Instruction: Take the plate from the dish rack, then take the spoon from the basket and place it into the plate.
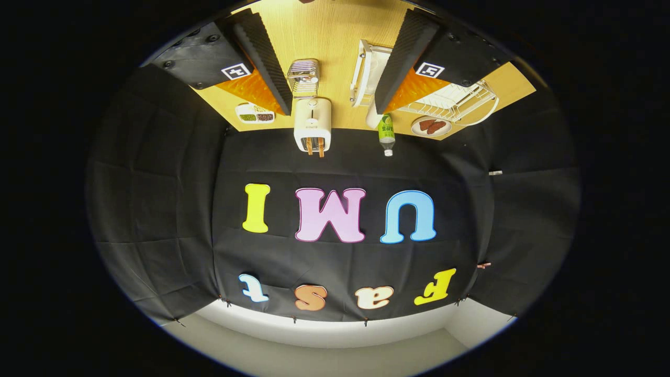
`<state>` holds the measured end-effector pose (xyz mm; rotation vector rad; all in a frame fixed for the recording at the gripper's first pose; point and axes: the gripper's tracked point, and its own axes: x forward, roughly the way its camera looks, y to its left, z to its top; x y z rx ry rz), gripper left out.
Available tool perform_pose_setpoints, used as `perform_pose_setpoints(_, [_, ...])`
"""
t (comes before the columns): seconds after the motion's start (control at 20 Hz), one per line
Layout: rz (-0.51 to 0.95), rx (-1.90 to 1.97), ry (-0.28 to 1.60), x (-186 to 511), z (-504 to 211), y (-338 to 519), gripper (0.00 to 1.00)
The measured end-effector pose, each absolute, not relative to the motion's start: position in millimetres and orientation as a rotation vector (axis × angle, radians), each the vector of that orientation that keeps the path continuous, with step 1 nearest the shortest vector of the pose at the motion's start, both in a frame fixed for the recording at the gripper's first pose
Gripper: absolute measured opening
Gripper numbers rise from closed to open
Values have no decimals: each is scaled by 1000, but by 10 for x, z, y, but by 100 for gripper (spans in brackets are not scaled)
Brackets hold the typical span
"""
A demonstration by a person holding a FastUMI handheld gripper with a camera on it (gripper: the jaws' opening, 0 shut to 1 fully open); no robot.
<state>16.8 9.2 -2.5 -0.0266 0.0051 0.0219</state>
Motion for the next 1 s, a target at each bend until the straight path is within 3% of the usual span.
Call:
perform_pose_setpoints(0.5, [39, -37, 66, 455, -156, 167, 98])
perform_pose_setpoints(1.0, [146, -7, 220, 1362, -211, 651, 98])
